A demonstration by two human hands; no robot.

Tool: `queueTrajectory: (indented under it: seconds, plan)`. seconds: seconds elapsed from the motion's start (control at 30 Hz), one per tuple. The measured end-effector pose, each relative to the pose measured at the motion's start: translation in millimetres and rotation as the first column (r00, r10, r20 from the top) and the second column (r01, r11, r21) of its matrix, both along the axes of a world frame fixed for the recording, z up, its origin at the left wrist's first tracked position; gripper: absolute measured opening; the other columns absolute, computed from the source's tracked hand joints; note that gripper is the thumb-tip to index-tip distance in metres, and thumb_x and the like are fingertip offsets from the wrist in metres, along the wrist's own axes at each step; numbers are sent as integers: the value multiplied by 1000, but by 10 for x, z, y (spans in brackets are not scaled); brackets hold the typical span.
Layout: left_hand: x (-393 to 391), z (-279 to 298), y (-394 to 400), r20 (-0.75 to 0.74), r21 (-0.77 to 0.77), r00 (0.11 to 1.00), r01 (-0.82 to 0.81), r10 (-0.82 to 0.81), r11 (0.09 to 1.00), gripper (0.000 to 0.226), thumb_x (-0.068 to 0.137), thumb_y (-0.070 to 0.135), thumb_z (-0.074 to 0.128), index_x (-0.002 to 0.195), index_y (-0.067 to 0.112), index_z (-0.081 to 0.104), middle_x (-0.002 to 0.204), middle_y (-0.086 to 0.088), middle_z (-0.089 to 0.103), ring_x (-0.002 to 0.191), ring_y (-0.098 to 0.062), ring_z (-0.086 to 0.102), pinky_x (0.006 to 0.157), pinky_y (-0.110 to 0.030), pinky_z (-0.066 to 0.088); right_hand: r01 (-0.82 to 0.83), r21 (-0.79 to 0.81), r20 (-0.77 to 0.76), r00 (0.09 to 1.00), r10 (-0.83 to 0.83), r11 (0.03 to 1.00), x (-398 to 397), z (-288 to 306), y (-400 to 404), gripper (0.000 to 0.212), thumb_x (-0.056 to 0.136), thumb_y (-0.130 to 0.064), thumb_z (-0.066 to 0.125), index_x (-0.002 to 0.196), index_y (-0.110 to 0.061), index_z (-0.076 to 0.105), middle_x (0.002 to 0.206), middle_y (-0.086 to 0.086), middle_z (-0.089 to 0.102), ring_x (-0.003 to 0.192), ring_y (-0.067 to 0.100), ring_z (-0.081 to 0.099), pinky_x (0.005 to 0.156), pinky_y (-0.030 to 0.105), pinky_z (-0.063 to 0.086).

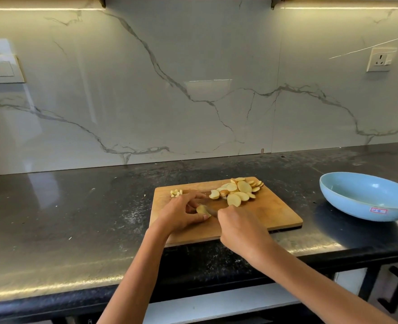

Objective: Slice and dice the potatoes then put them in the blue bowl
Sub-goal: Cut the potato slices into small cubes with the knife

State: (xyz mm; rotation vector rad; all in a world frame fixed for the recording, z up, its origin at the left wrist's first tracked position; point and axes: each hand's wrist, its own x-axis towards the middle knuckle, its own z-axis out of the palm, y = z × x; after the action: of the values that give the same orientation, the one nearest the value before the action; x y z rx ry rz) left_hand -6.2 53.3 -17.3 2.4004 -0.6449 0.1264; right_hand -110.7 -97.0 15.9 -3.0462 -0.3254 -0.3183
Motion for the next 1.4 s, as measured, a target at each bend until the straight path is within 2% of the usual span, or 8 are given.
queueTrajectory:
  seconds: [0.07,0.23,0.3,0.5,0.73,0.87,1.17,1.4]
  plan:
    - [11,4,4,-12,23,1000,4,-4,1000,42,81,34,69,120,37,54,93,16,52,88,-6,53,85,-29,49,-16,-31,4,1000,16,999,-90,13,-63,15,93,-6,46,103,-9,57,69,-2,37,54,8,31,47,20,26]
    - [54,-12,-7,10,90,1000,28,-29,996,29,84,34,65,113,36,61,89,16,49,71,1,44,62,-17,36,-19,-53,-39,999,17,998,-195,77,-106,16,92,-8,49,105,-9,58,91,6,59,67,15,44,58,26,37]
    - [72,-26,-5,12,76,1000,25,-26,997,27,84,35,66,111,36,62,85,15,50,66,1,41,58,-17,32,-22,-57,-58,998,18,998,-220,92,-110,15,92,-7,48,103,-10,58,82,3,55,62,14,42,55,24,36]
    - [102,-55,4,11,61,1000,24,-24,998,26,82,38,67,107,38,63,92,13,55,70,2,44,59,-16,33,24,-52,-119,992,-30,998,-319,156,-264,33,93,-9,48,65,-16,33,65,-2,37,53,9,34,45,22,25]
    - [64,-49,27,-6,14,999,42,-42,999,38,81,34,69,117,38,58,96,15,54,80,1,49,67,-13,39,90,51,-56,995,-87,995,-186,263,-336,35,91,-9,47,59,-14,35,58,-1,37,48,11,35,43,21,25]
    - [74,-67,79,-43,-109,999,-23,19,994,66,73,31,78,131,27,48,94,11,56,88,-10,57,82,-24,51,112,100,-5,994,-112,989,-19,133,-154,21,93,-12,48,73,-10,47,61,-3,40,49,8,39,42,19,27]
    - [35,-43,59,-41,-203,999,-17,9,979,63,71,17,79,128,18,51,85,11,59,76,-2,60,72,-10,50,66,114,30,997,-70,991,132,36,29,13,93,-11,48,100,-8,59,68,-2,44,65,15,51,46,21,31]
    - [18,-17,47,-6,-155,999,-44,44,987,61,71,22,80,126,20,53,83,15,60,72,0,56,62,-3,43,39,56,18,999,-40,998,99,15,129,18,93,-7,48,108,-8,58,101,8,63,81,18,59,61,26,39]
